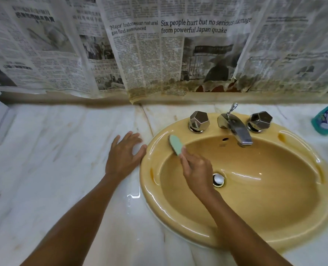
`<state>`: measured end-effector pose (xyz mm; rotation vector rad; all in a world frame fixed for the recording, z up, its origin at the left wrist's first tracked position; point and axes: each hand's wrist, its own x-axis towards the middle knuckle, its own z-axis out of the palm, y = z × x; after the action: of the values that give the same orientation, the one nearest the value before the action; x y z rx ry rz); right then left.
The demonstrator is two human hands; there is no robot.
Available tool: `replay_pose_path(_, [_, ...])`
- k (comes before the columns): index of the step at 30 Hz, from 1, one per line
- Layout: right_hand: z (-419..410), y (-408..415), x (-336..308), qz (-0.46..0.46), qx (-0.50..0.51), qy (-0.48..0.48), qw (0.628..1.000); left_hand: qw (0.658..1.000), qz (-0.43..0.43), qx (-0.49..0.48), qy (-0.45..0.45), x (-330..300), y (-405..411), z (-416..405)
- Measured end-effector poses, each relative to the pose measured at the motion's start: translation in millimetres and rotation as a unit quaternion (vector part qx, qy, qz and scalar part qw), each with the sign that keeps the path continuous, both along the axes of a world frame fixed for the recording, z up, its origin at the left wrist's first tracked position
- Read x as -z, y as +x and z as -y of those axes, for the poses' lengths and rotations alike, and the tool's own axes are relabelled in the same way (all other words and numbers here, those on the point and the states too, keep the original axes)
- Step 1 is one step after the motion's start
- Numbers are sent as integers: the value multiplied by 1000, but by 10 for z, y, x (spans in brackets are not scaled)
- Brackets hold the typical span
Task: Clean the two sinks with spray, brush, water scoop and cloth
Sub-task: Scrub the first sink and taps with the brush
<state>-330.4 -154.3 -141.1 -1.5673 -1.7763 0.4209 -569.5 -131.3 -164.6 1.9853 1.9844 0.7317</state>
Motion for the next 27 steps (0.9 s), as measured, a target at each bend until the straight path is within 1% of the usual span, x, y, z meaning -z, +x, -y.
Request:
replay_pose_path(1, [71, -62, -5, 11, -45, 8, 999, 1000, 3, -1, 1, -22, -4, -14])
replay_pose_path(2, [77, -39, 16, 21, -54, 7, 998, 1000, 6, -1, 0, -7, 14, -7])
replay_pose_path(3, [19, 9, 24, 20, -32, 6, 999, 1000, 10, 0, 1, -21, 17, -2])
replay_pose_path(5, [-143, 140, 45, -10, 62, 5, 998, 1000, 12, -4, 8, -15, 25, 11])
replay_pose_path(6, [-164, 158, 48, -11, 81, 9, 997, 1000, 14, -6, 10, -14, 24, 11])
replay_pose_path(7, [-132, 133, 34, 5, 68, 12, 998, 1000, 16, -7, 10, -12, 24, 10])
replay_pose_path(9, [59, 31, -19, 35, -14, 8, 999, 1000, 19, -10, 11, -6, 18, 4])
replay_pose_path(10, [120, 39, -5, 43, -37, 9, 998, 1000, 19, -11, 10, -8, 18, -1])
replay_pose_path(11, [123, 95, 24, 43, -33, 3, 999, 1000, 21, -11, 7, -11, 21, 1])
replay_pose_path(13, [21, 208, 80, -7, 39, -10, 999, 1000, 24, -13, 8, -17, 23, 1])
replay_pose_path(14, [9, 204, 102, -19, 54, -13, 998, 1000, 25, -13, 7, -18, 22, 12])
replay_pose_path(15, [20, 154, 88, -1, 36, -17, 999, 1000, 26, -11, 7, -22, 22, 12])
replay_pose_path(17, [150, -14, 5, 59, -53, -33, 996, 999, 31, -9, 6, -23, 17, 14])
replay_pose_path(18, [164, -33, -29, 87, -65, -27, 994, 999, 33, -9, 4, -26, 16, 12])
replay_pose_path(19, [109, 14, -71, 99, -51, -34, 993, 999, 35, -7, 3, -28, 16, 13])
replay_pose_path(20, [2, 100, -85, 92, -9, -45, 995, 999, 35, -8, 3, -27, 13, 13])
replay_pose_path(22, [-122, 200, -150, 50, 78, -91, 992, 999, 30, -10, 4, -24, 6, 12])
replay_pose_path(23, [-91, 171, -175, 65, 79, -99, 990, 1000, 29, -9, 3, -25, 6, 14])
replay_pose_path(24, [-16, 79, -217, 96, 52, -99, 989, 1000, 30, -8, 2, -25, 7, 15])
replay_pose_path(25, [96, -46, -239, 131, 1, -96, 987, 1000, 30, -8, 3, -23, 4, 13])
replay_pose_path(26, [198, -144, -269, 173, -43, -90, 980, 1000, 30, -7, 3, -21, 1, 11])
replay_pose_path(27, [197, -153, -332, 211, -65, -84, 972, 1000, 29, -5, 3, -19, -3, 13])
